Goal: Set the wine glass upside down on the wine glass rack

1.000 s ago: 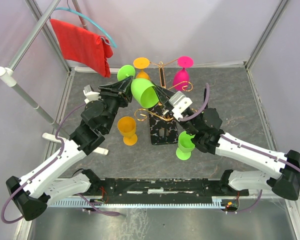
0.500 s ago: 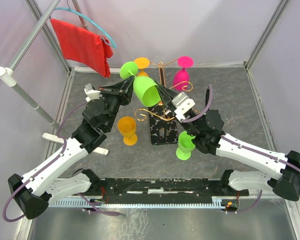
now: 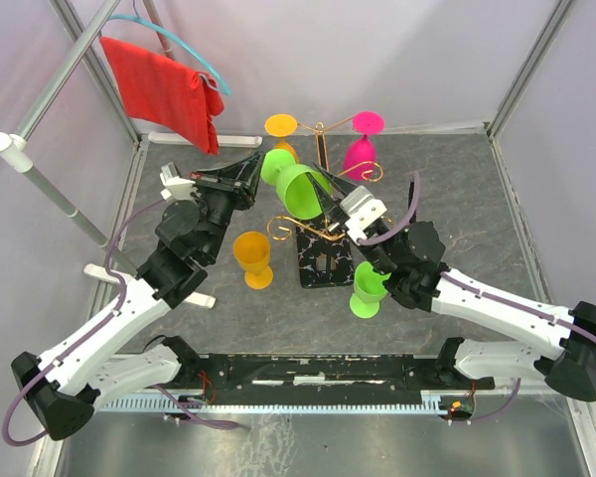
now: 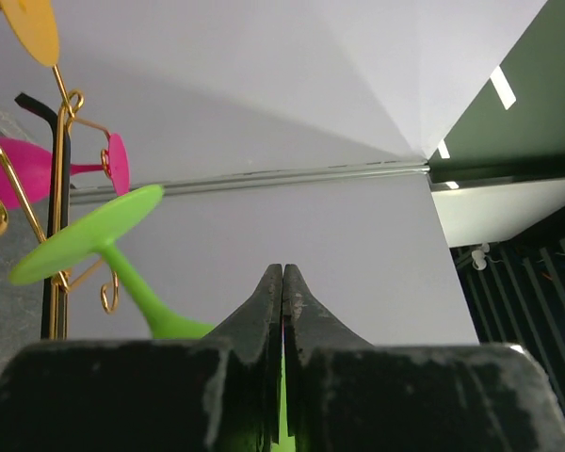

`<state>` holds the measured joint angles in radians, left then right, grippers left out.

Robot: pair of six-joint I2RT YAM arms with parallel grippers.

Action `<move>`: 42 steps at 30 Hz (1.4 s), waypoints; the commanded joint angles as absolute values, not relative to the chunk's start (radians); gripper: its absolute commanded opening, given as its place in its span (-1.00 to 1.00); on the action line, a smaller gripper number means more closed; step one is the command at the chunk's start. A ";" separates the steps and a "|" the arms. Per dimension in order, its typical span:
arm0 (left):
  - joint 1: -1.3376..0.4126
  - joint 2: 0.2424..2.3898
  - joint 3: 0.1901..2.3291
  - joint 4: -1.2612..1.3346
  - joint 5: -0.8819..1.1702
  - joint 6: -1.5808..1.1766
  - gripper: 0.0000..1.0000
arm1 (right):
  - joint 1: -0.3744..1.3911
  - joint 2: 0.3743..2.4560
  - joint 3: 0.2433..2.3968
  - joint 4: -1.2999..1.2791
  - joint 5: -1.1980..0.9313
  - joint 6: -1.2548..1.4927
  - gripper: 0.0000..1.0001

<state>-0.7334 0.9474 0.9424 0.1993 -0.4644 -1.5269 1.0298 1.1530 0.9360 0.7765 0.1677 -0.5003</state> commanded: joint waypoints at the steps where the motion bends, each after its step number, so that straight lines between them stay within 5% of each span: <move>1: -0.710 0.913 0.991 0.256 -0.526 -1.353 -0.95 | 1.037 1.121 0.927 0.765 0.223 -0.521 -0.43; 6: -0.685 0.916 1.017 0.249 -0.507 -1.321 -0.95 | 1.037 1.126 0.925 0.773 0.239 -0.537 -0.99; 12: -0.676 0.897 0.994 0.166 -0.485 -1.346 -0.90 | 1.037 1.149 0.942 0.809 0.265 -0.574 -0.99; 25: -0.670 0.868 0.932 0.085 -0.315 -1.452 -0.11 | 1.036 1.172 0.993 0.887 0.193 -0.603 -0.99; 42: -0.670 0.909 0.894 0.152 -0.293 -1.572 -0.03 | 1.036 1.256 0.935 1.085 0.010 -0.626 -0.99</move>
